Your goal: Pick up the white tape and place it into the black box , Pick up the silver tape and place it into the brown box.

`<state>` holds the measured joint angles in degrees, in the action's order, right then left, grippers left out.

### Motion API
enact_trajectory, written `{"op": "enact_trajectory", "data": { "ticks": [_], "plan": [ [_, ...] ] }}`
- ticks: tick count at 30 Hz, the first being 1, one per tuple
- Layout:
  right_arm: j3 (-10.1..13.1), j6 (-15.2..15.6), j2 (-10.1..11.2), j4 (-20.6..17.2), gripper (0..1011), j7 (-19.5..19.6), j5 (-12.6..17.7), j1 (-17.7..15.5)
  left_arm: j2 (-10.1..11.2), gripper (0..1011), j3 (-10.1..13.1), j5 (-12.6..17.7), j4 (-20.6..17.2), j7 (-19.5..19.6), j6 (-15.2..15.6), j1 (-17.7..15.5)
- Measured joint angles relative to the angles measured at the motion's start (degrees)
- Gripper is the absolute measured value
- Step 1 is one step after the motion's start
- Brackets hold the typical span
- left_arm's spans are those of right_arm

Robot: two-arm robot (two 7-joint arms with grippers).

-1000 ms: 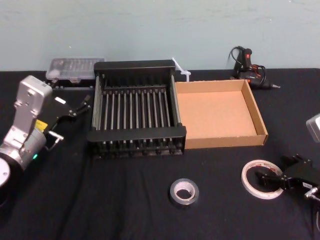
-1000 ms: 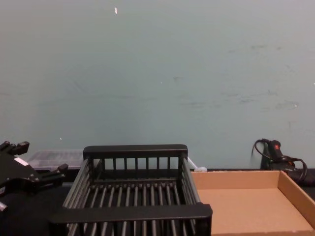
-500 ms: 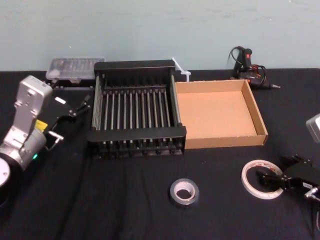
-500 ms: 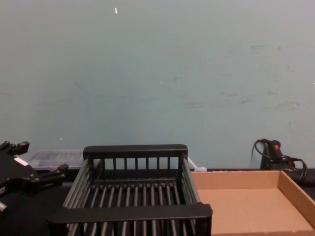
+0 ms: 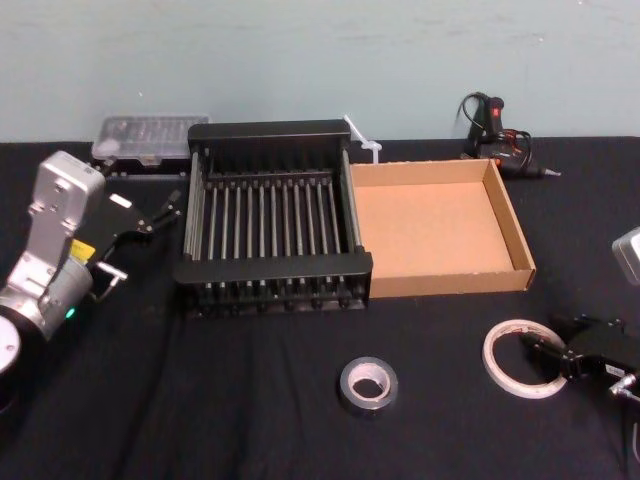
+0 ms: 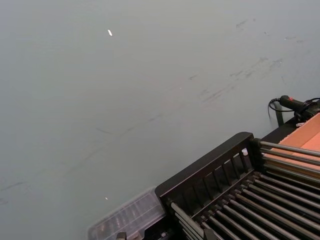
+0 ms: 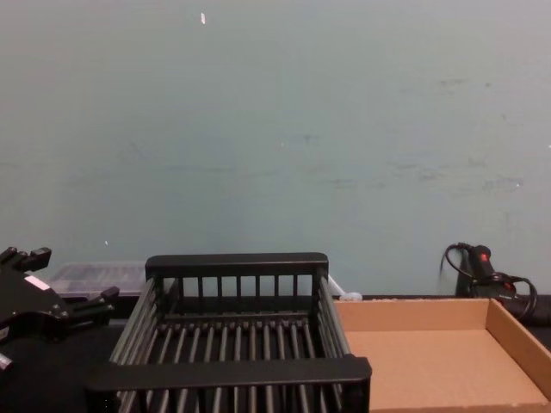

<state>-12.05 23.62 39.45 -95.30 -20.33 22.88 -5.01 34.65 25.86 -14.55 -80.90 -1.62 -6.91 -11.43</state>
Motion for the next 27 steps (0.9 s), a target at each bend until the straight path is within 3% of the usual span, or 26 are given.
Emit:
{"op": "enact_trajectory", "data": {
  "ticks": [13, 27],
  "plan": [
    [0.0, 0.0, 0.0, 0.0, 113, 0.0, 0.0, 0.0, 0.0, 1001, 0.0, 0.0, 0.0, 0.0, 0.0, 0.0],
    [0.0, 0.0, 0.0, 0.0, 95, 0.0, 0.1, 0.0, 0.0, 1001, 0.0, 0.0, 0.0, 0.0, 0.0, 0.0]
  ]
}}
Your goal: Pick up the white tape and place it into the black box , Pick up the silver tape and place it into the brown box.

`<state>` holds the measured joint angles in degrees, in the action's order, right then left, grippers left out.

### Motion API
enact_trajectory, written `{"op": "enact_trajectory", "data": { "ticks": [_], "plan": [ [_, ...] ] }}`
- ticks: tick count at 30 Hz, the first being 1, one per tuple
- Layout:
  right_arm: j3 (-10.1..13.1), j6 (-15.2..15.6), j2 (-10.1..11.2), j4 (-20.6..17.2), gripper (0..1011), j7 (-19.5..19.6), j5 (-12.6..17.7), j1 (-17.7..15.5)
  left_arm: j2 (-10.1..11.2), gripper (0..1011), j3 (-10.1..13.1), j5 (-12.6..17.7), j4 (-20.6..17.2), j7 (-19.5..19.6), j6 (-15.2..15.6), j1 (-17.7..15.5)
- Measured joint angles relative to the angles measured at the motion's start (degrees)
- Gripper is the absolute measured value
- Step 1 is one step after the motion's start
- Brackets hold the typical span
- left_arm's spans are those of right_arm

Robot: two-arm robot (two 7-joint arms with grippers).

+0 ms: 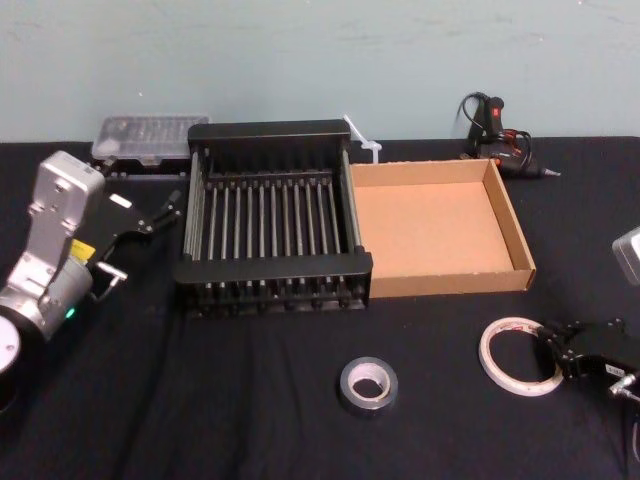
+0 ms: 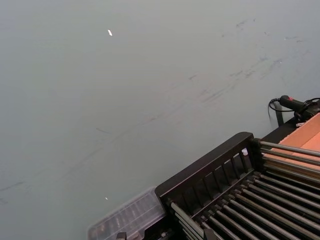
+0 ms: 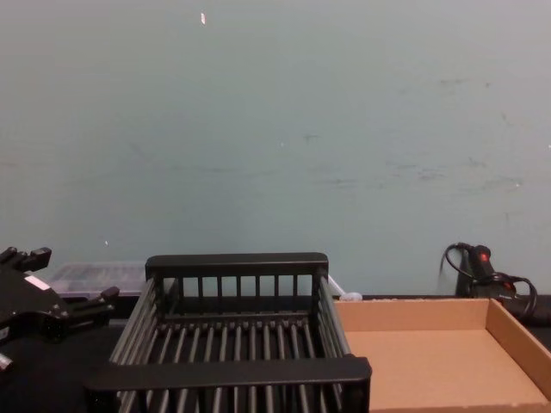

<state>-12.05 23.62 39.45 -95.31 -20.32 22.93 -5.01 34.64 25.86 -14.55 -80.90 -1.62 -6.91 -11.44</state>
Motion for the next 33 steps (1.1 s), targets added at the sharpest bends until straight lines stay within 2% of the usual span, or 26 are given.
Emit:
{"op": "enact_trajectory", "data": {
  "ticks": [11, 17, 22, 33],
  "plan": [
    [1.3, -1.6, 0.7, -2.2, 95, -1.8, 1.3, -0.7, 0.0, 1001, 0.0, 0.0, 0.0, 0.0, 0.0, 0.0],
    [1.7, -2.0, 0.7, -3.5, 95, -2.0, 2.3, 0.0, 0.0, 1001, 0.0, 0.0, 0.0, 0.0, 0.0, 0.0],
    [0.9, -2.0, 0.2, -3.4, 95, -1.8, 2.4, 2.1, 0.0, 1001, 0.0, 0.0, 0.0, 0.0, 0.0, 0.0],
    [-3.4, -1.5, -2.6, -1.1, 95, -1.3, 0.0, 9.7, 0.0, 1001, 0.0, 0.0, 0.0, 0.0, 0.0, 0.0]
  ]
}}
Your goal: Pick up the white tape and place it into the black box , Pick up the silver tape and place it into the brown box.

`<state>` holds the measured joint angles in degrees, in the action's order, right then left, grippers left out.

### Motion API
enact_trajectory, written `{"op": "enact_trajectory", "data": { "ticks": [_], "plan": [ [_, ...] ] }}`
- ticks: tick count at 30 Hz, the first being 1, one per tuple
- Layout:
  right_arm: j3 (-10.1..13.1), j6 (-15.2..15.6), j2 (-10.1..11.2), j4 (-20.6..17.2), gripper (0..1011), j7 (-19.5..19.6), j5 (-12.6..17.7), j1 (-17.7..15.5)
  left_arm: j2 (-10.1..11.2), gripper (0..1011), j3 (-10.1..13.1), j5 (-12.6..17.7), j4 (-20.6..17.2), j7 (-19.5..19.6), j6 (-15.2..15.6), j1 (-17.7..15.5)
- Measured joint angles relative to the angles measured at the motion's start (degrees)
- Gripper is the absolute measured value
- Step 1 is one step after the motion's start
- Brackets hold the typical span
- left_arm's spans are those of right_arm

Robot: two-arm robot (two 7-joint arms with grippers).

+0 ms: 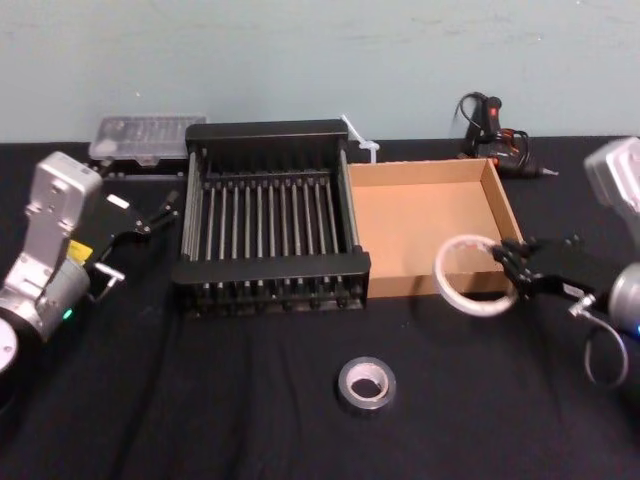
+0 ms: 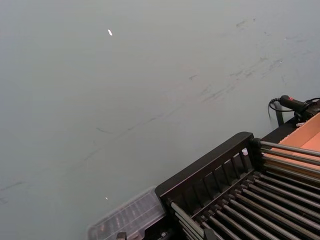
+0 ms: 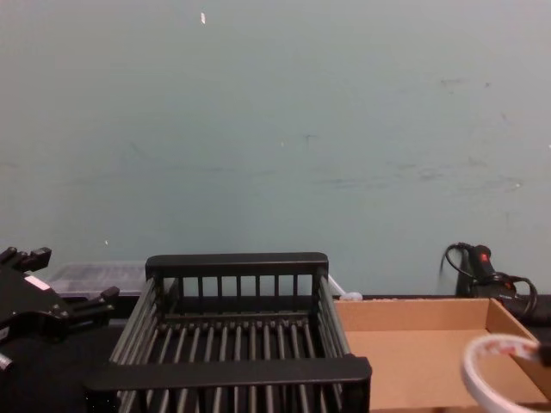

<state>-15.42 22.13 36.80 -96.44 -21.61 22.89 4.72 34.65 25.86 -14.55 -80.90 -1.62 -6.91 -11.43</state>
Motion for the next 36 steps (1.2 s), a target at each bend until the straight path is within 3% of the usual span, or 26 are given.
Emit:
{"op": "enact_trajectory", "data": {
  "ticks": [13, 36],
  "plan": [
    [-5.3, -1.4, -4.9, 4.4, 95, -1.2, -4.3, 9.3, 0.0, 1002, 0.0, 0.0, 0.0, 0.0, 0.0, 0.0],
    [-12.5, -1.8, -13.3, 12.9, 95, -3.8, -8.4, 20.3, 0.0, 1001, 0.0, 0.0, 0.0, 0.0, 0.0, 0.0]
  ]
}}
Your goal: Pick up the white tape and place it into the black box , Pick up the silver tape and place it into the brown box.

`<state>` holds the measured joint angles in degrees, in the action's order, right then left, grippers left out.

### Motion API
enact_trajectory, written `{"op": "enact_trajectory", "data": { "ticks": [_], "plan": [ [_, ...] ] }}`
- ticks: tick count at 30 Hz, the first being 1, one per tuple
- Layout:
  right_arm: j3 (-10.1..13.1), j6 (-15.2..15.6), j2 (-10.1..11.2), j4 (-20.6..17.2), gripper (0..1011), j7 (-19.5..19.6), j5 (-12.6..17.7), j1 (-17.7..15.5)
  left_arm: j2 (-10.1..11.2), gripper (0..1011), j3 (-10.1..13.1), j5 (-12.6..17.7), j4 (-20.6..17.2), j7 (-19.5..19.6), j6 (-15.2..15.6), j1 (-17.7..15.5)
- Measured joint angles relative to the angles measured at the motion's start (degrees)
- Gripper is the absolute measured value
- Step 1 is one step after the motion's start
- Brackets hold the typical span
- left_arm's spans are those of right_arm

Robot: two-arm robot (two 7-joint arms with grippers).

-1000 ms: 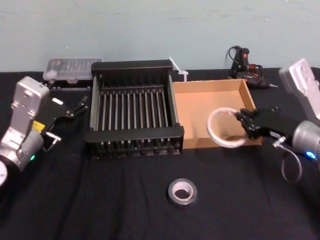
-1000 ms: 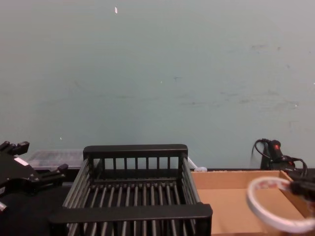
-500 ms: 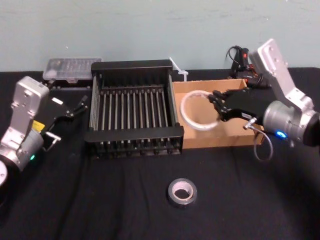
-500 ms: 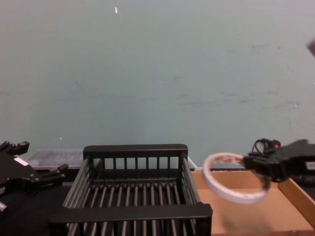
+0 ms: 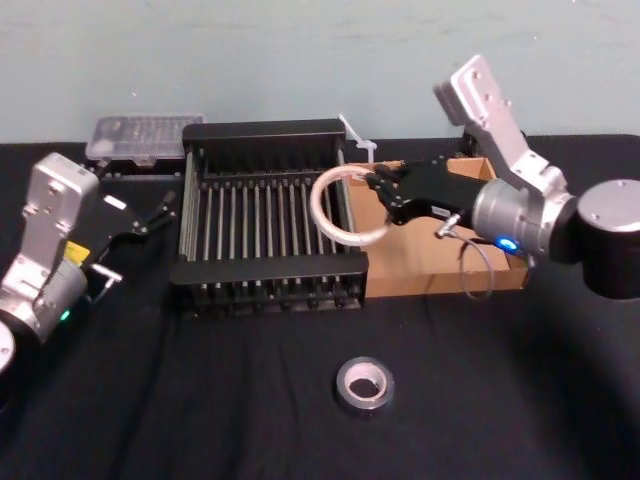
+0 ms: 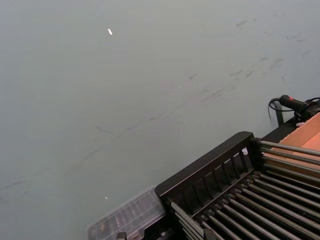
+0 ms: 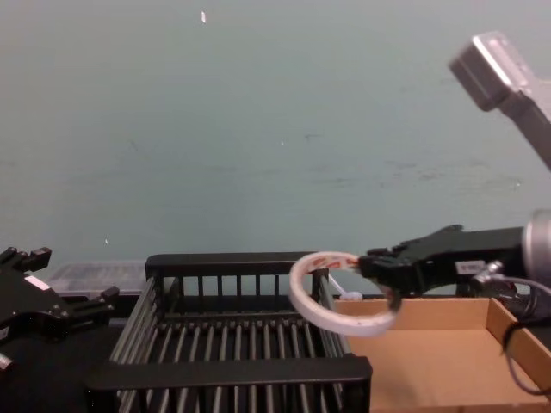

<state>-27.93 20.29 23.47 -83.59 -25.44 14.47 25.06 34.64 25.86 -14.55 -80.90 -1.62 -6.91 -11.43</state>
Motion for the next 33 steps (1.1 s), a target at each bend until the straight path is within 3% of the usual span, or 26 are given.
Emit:
{"op": "enact_trajectory", "data": {
  "ticks": [21, 33],
  "plan": [
    [-3.4, -1.8, -7.3, 10.7, 95, -0.3, -3.2, 6.8, 0.0, 1001, 0.0, 0.0, 0.0, 0.0, 0.0, 0.0],
    [-3.3, -1.9, -7.5, 11.0, 95, -0.3, -3.3, 6.9, 0.0, 1001, 0.0, 0.0, 0.0, 0.0, 0.0, 0.0]
  ]
}}
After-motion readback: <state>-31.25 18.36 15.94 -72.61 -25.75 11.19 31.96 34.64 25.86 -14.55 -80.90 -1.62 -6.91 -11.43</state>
